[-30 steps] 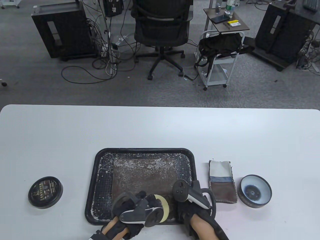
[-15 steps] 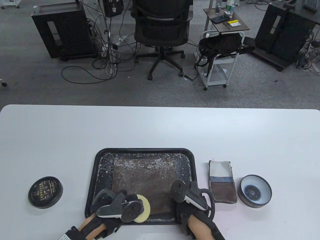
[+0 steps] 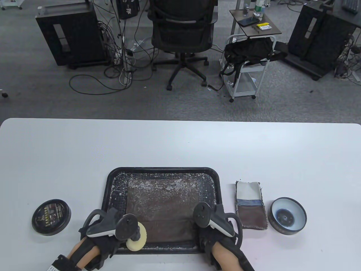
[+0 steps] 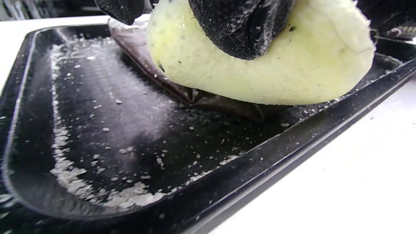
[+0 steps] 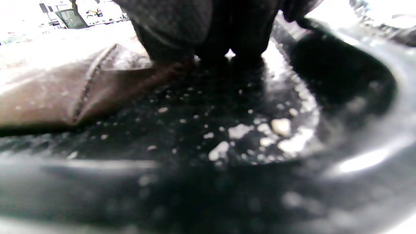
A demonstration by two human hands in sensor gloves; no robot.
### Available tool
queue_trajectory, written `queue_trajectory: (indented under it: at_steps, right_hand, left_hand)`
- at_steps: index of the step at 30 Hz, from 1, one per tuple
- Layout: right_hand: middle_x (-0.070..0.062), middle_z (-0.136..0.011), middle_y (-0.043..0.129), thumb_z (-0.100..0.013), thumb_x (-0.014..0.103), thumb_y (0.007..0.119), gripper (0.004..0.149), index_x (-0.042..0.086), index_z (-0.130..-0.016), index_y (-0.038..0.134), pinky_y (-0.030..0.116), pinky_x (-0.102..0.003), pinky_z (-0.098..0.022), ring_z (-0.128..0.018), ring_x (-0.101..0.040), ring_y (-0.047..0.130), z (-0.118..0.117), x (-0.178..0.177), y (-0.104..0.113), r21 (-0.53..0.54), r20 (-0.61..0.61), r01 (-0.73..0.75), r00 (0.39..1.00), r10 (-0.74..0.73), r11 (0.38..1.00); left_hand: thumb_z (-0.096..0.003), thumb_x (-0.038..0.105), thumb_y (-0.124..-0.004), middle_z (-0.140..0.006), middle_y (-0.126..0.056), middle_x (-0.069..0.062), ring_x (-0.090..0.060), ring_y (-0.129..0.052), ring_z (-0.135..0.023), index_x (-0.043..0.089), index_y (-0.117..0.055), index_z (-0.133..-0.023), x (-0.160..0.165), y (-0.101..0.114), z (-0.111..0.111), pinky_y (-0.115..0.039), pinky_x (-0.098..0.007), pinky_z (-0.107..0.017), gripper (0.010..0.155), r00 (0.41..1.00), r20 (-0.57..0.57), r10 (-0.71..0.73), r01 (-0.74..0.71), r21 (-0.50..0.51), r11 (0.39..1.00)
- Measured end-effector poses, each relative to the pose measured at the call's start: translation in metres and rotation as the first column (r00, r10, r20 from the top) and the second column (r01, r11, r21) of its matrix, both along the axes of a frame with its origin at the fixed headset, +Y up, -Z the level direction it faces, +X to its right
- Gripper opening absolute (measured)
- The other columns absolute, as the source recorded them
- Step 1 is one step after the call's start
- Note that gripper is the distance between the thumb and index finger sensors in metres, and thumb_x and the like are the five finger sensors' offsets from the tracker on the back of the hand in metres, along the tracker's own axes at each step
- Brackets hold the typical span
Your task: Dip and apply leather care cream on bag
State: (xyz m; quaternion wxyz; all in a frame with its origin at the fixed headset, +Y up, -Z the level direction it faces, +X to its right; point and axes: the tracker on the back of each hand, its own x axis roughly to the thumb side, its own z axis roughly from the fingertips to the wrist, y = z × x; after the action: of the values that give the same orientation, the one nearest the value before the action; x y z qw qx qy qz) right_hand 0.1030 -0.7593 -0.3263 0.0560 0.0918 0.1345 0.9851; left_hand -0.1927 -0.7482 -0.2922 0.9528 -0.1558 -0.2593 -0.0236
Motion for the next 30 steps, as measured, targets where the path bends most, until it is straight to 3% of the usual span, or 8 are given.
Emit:
queue_trajectory:
  at_steps: [23, 30]
  right_hand:
    - [-0.015, -0.101, 0.065, -0.04, 0.014, 0.074, 0.047, 0.015, -0.087, 0.079, 0.047, -0.063, -0.069, -0.092, -0.044, 0.065, -0.001, 0.004, -0.001, -0.044, -0.002, 0.034, 0.999, -0.034, 0.998]
    - [-0.015, -0.101, 0.065, -0.04, 0.014, 0.074, 0.048, 0.015, -0.087, 0.078, 0.046, -0.063, -0.069, -0.092, -0.044, 0.064, -0.001, 0.005, -0.001, -0.054, -0.002, 0.046, 0.999, -0.046, 0.997]
  left_hand:
    - [-0.0306, 0.026, -0.082, -0.084, -0.088, 0.026, -0.004, -0.084, -0.089, 0.049, -0.087, -0.068, -0.019, -0.005, -0.004, -0.064, -0.044, -0.074, 0.044, 0.995, -0.074, -0.066, 0.06, -0.089, 0.994]
    - [-0.0304, 0.026, -0.083, -0.085, -0.089, 0.024, -0.006, -0.085, -0.089, 0.048, -0.088, -0.069, -0.023, -0.001, -0.004, -0.065, -0.044, -0.074, 0.045, 0.997, -0.071, -0.018, 0.012, -0.086, 0.996]
